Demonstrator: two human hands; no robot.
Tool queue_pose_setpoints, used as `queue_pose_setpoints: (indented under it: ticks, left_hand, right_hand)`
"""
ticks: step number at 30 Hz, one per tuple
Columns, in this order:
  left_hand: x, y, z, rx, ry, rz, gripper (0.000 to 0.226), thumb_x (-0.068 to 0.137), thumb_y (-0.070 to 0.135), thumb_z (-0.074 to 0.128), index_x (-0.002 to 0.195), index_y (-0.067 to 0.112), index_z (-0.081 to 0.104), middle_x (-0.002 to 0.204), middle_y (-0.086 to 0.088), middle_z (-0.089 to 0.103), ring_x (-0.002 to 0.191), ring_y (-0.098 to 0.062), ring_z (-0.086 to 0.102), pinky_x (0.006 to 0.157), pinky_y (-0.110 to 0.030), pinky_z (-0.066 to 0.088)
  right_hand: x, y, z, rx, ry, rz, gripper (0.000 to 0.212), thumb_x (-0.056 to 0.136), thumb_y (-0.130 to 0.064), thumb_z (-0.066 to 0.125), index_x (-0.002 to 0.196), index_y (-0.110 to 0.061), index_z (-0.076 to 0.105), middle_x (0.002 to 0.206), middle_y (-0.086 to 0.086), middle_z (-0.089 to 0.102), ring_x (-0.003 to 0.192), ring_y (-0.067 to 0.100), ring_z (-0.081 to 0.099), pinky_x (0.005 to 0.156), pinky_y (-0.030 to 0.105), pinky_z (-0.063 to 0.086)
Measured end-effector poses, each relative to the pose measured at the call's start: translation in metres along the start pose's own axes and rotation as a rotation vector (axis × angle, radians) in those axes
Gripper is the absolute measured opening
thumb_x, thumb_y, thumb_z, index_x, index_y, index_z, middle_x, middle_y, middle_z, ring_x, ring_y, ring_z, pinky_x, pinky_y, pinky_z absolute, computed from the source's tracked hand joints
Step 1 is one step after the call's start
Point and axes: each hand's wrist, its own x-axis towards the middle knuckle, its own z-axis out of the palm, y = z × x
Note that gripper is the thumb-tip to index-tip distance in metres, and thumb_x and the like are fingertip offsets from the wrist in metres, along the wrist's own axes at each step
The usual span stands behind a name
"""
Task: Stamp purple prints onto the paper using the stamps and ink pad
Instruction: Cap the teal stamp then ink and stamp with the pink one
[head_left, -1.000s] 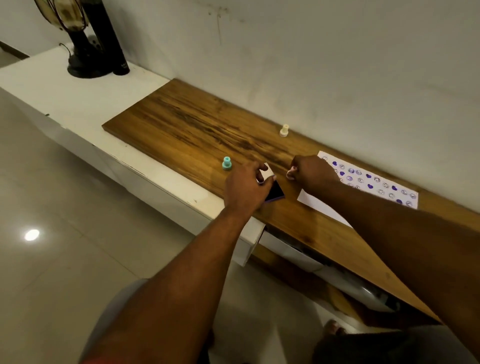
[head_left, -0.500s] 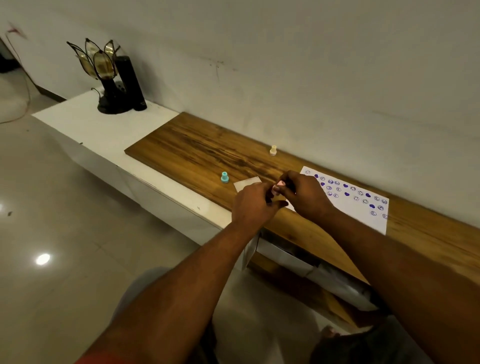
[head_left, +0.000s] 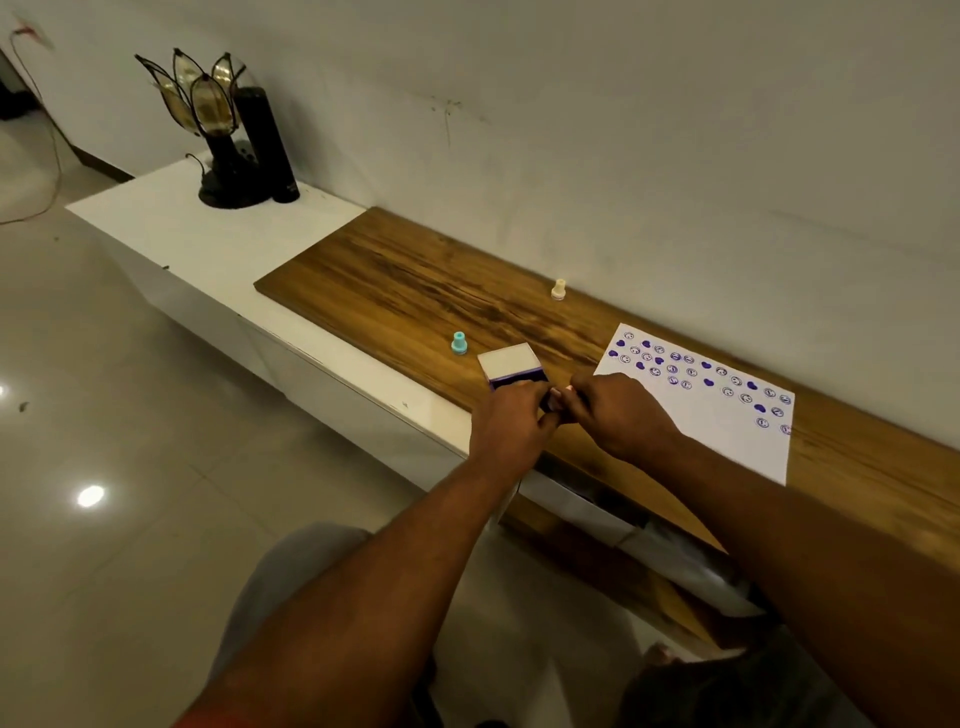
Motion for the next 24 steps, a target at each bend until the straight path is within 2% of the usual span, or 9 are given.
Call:
queue_pose_setpoints:
  ticks: [4, 6, 9, 13, 18, 21, 24]
  left_hand:
    - [0.005, -0.013, -0.002, -0.069, -0.008, 0.024, 0.039, 0.095, 0.045, 0.072, 0.127, 0.023, 0.071, 0.124, 0.000, 0.074, 0.117, -0.020, 0.066, 0.098, -0.031, 0.051]
    - [0.004, -0.020, -0.002, -0.093, -0.027, 0.009, 0.040, 0.094, 0.046, 0.073, 0.127, 0.024, 0.072, 0.122, 0.001, 0.075, 0.114, -0.019, 0.068, 0.096, -0.033, 0.055]
    - [0.007, -0.031, -0.005, -0.142, -0.031, -0.045, 0.041, 0.091, 0.045, 0.076, 0.126, 0.023, 0.074, 0.120, 0.002, 0.076, 0.110, -0.017, 0.069, 0.093, -0.034, 0.057]
    - [0.019, -0.053, -0.013, -0.203, 0.057, -0.159, 0.042, 0.089, 0.045, 0.079, 0.122, 0.019, 0.076, 0.112, -0.001, 0.077, 0.101, -0.018, 0.071, 0.085, -0.037, 0.059]
    - [0.038, -0.084, -0.010, -0.154, 0.248, -0.373, 0.042, 0.092, 0.047, 0.076, 0.126, 0.023, 0.074, 0.117, -0.002, 0.075, 0.104, -0.022, 0.069, 0.087, -0.039, 0.059]
    - [0.043, -0.092, 0.000, -0.081, 0.238, -0.441, 0.045, 0.094, 0.053, 0.072, 0.129, 0.025, 0.072, 0.119, -0.001, 0.074, 0.106, -0.025, 0.069, 0.087, -0.038, 0.058]
    - [0.047, -0.097, 0.007, -0.071, 0.256, -0.443, 0.046, 0.095, 0.054, 0.068, 0.129, 0.022, 0.072, 0.118, -0.002, 0.074, 0.106, -0.025, 0.069, 0.080, -0.032, 0.052]
  right_hand:
    - [0.008, 0.001, 0.006, 0.059, -0.032, -0.055, 0.029, 0.104, -0.052, 0.041, 0.093, -0.029, 0.055, 0.077, -0.010, 0.059, 0.064, 0.004, 0.055, 0.061, 0.019, 0.034]
    - [0.011, 0.000, 0.012, 0.038, -0.052, -0.080, 0.024, 0.106, -0.048, 0.044, 0.097, -0.029, 0.055, 0.079, -0.011, 0.058, 0.063, 0.001, 0.053, 0.059, 0.016, 0.031]
    - [0.012, -0.003, 0.016, 0.073, -0.003, -0.075, 0.029, 0.104, -0.054, 0.039, 0.096, -0.029, 0.053, 0.074, -0.013, 0.056, 0.061, 0.002, 0.053, 0.057, 0.017, 0.031]
    - [0.010, -0.001, 0.018, 0.150, 0.086, -0.022, 0.034, 0.103, -0.056, 0.040, 0.089, -0.028, 0.053, 0.064, -0.015, 0.052, 0.060, 0.005, 0.055, 0.055, 0.020, 0.031]
    - [0.000, 0.009, 0.025, 0.190, 0.081, 0.039, 0.045, 0.099, -0.062, 0.039, 0.087, -0.022, 0.056, 0.064, -0.011, 0.056, 0.060, 0.009, 0.058, 0.054, 0.024, 0.034]
    - [-0.005, 0.015, 0.030, 0.191, 0.054, 0.058, 0.047, 0.099, -0.063, 0.040, 0.088, -0.022, 0.059, 0.065, -0.011, 0.058, 0.061, 0.009, 0.059, 0.056, 0.022, 0.034]
    - [-0.007, 0.021, 0.032, 0.196, 0.053, 0.060, 0.050, 0.098, -0.066, 0.038, 0.090, -0.021, 0.060, 0.067, -0.012, 0.059, 0.063, 0.009, 0.060, 0.058, 0.021, 0.035]
